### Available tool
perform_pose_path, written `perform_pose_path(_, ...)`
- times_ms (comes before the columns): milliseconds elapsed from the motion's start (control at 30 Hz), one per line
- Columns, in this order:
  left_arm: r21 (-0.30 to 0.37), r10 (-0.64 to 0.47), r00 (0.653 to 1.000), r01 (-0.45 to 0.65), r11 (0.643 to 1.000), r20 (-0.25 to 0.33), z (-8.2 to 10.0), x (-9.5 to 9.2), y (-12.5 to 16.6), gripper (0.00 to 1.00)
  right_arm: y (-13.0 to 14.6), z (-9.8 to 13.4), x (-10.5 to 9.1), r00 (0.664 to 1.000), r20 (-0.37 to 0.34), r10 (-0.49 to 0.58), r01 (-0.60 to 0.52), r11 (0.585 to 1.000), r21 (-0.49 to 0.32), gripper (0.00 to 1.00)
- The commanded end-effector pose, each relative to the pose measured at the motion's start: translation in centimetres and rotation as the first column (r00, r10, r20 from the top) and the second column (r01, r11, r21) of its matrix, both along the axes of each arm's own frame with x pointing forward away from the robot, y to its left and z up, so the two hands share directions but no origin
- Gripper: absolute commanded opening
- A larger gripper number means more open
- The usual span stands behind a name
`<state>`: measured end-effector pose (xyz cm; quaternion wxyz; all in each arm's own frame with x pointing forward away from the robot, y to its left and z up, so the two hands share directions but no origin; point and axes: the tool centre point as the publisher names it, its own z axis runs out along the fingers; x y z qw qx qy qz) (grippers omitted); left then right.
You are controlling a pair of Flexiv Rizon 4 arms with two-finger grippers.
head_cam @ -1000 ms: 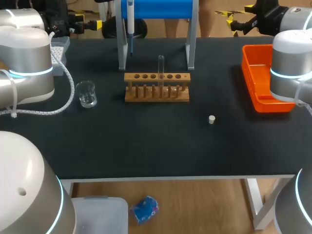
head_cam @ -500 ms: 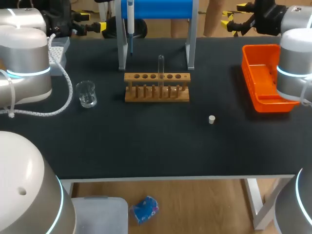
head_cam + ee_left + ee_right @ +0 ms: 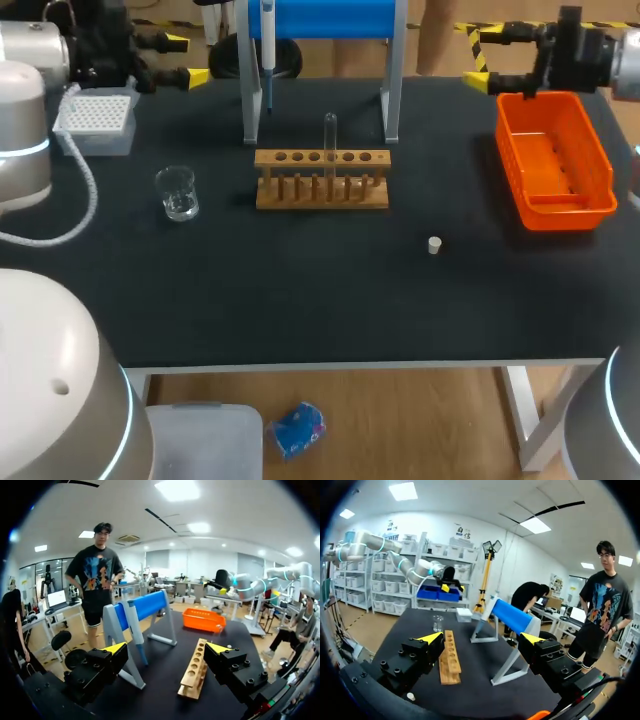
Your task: Invert the test tube, pick up the pipette, mount the tip to pipette, aspirate from beaker and dispense into the tube, eject the tip, return the pipette, and cap with the stopper.
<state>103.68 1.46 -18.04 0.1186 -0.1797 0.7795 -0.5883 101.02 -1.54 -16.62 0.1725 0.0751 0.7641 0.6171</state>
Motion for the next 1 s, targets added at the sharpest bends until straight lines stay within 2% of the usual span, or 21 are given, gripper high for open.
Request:
perform_pose_path(33,-0.006,-0.068,0.997,0.068,0.998,-0.021,0.1,0.5,0.3,1.0,-0.5,0.0,0.4,0.997,-0.017,0.078,-0.078,0.997,-0.005,1.0)
perform_pose_path(200,-0.006,-0.068,0.997,0.068,0.998,-0.021,0.1,0.5,0.3,1.0,-0.5,0.0,0.4,0.997,-0.017,0.078,-0.078,0.997,-0.005,1.0)
perform_pose_path(233,-0.003,-0.084,0.996,0.084,0.996,-0.015,0.3,0.0,-0.1,1.0,-0.5,0.0,0.4,0.997,-0.017,0.078,-0.078,0.997,-0.005,1.0)
perform_pose_path(267,0.005,-0.083,0.996,0.084,0.996,-0.009,0.4,-0.4,-0.3,1.0,-0.3,0.0,0.2,0.996,-0.026,0.083,-0.082,0.996,0.038,1.0)
perform_pose_path(333,0.038,-0.092,0.996,0.092,0.995,0.003,0.0,-1.4,-0.5,1.0,0.2,-0.3,-0.9,0.994,-0.009,0.112,-0.112,0.993,0.045,1.0)
perform_pose_path(433,0.048,-0.087,0.996,0.086,0.995,0.011,-0.7,-2.8,-0.7,1.0,0.8,-1.1,-2.7,0.989,-0.003,0.15,-0.149,0.985,0.086,1.0)
perform_pose_path(500,0.016,-0.097,0.995,0.097,0.995,0.01,-1.3,-3.7,-1.1,1.0,1.4,-1.6,-4.0,0.983,-0.003,0.183,-0.181,0.979,0.095,1.0)
perform_pose_path(533,0.035,-0.104,0.994,0.103,0.994,0.016,-1.6,-4.0,-1.2,1.0,1.8,-2.0,-4.6,0.981,-0.006,0.194,-0.192,0.976,0.1,1.0)
perform_pose_path(667,0.045,-0.11,0.993,0.108,0.993,0.042,-2.1,-5.1,-2.1,1.0,3.1,-3.6,-6.3,0.976,-0.031,0.216,-0.21,0.968,0.135,1.0)
perform_pose_path(733,0.021,-0.122,0.991,0.121,0.992,0.046,-2.4,-5.5,-2.7,1.0,4.1,-4.5,-7.2,0.97,-0.048,0.237,-0.228,0.962,0.147,1.0)
perform_pose_path(833,0.053,-0.156,0.987,0.154,0.987,0.046,-3.3,-6.1,-4.1,1.0,6.0,-5.9,-8.8,0.955,-0.09,0.282,-0.264,0.948,0.177,1.0)
perform_pose_path(867,0.026,-0.167,0.986,0.166,0.986,0.029,-3.7,-6.2,-4.5,1.0,6.0,-5.9,-8.8,0.955,-0.09,0.282,-0.264,0.948,0.177,1.0)
perform_pose_path(1000,0.026,-0.167,0.986,0.166,0.986,0.029,-3.7,-6.2,-4.5,1.0,6.0,-5.9,-8.8,0.955,-0.09,0.282,-0.264,0.948,0.177,1.0)
